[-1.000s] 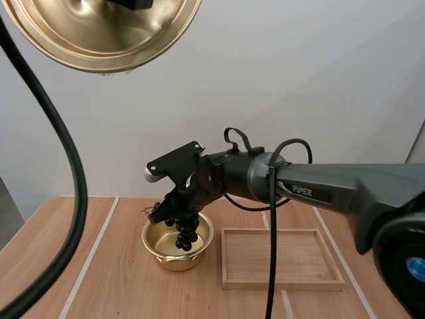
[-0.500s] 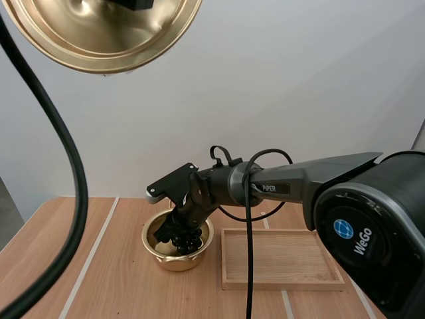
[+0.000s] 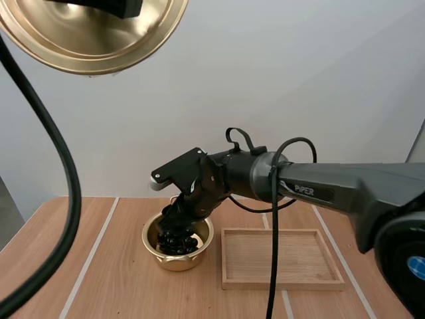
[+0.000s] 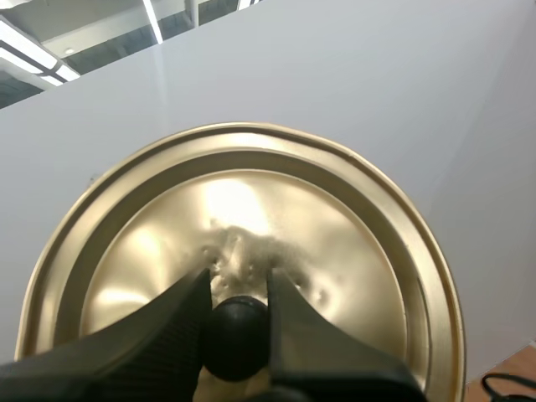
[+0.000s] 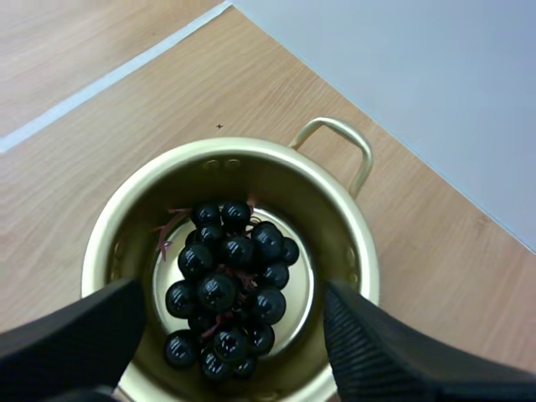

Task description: Open the lid, put the grape in the pot, and close it

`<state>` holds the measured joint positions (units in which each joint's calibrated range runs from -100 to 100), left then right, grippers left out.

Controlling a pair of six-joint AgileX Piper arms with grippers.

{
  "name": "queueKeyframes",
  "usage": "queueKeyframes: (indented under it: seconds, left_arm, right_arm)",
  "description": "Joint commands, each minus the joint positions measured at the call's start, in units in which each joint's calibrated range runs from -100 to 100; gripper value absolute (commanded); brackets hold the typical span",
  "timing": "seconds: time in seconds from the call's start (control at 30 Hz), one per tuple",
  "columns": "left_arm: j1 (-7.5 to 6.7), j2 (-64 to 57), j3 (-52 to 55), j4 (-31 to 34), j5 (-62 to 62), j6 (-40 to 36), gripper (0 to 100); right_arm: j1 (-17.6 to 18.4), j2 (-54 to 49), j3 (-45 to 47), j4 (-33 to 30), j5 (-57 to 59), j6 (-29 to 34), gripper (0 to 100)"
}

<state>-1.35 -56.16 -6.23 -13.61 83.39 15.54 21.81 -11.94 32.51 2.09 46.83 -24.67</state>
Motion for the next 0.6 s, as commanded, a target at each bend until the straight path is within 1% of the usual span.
queueKeyframes:
  seconds: [0.0,0.03,0.07,0.1,0.13,0.17,0.43,0.57]
  left_arm:
    - [0.02,1.44,-0.63,1.76,-0.19,-0.53,0]
    - [0.02,2.11,-0.63,1.76,-0.19,-0.53,0]
    - [0.02,2.78,-0.63,1.76,-0.19,-0.67,0]
    - [0.02,3.25,-0.63,1.76,-0.19,-1.15,0]
    - [0.02,3.89,-0.63,1.76,-0.03,-1.51,0]
    - [0.02,4.63,-0.63,1.76,0.15,-1.63,0]
    - [0.02,12.05,-0.46,1.5,3.79,-1.63,0]
    - [0.02,15.28,2.44,0.64,4.0,0.13,0]
  right_arm:
    - [-1.06,-4.87,0.12,-0.09,5.94,0.05,76]
    - [-1.72,-6.78,0.42,0.19,8.16,0.43,50]
    - [-2.19,-8.11,1.08,0.19,9.18,0.97,31]
    - [-2.63,-9.57,1.62,0.19,9.62,1.07,13]
    - [-2.98,-10.15,2.12,0.19,9.99,1.07,3]
    - [-3.8,-12.58,3.43,0.19,10.48,1.09,0]
    - [-7.59,-27.2,13.02,0.19,15.55,1.2,0]
    - [-8.69,-36.46,16.67,0.19,20.54,1.2,0]
